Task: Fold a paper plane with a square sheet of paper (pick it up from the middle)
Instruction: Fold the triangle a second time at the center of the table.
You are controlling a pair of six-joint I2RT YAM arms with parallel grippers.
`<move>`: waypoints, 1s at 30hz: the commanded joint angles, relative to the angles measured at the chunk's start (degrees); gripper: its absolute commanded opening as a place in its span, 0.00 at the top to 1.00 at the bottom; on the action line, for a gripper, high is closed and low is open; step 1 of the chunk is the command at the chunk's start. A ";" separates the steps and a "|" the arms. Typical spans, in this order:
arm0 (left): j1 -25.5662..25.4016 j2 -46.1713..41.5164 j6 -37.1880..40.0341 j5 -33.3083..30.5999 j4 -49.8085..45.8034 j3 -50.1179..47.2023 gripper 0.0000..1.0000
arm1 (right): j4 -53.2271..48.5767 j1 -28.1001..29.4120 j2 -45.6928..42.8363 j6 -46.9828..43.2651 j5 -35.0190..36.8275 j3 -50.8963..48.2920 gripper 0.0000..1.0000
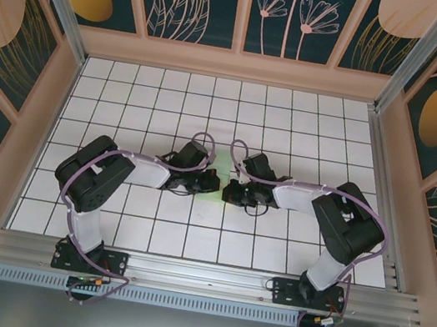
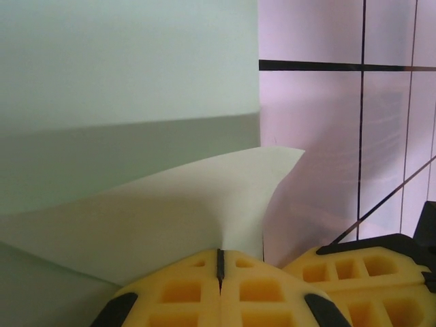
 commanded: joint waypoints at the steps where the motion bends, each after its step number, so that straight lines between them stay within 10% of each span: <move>1: 2.07 0.35 2.64 -7.60 -5.51 1.02 1.00 | -12.68 0.58 4.42 -1.47 6.71 -3.01 1.00; 30: 11.82 -10.65 5.34 -0.57 -3.88 1.58 1.00 | -6.32 2.79 -1.51 4.03 0.94 2.72 1.00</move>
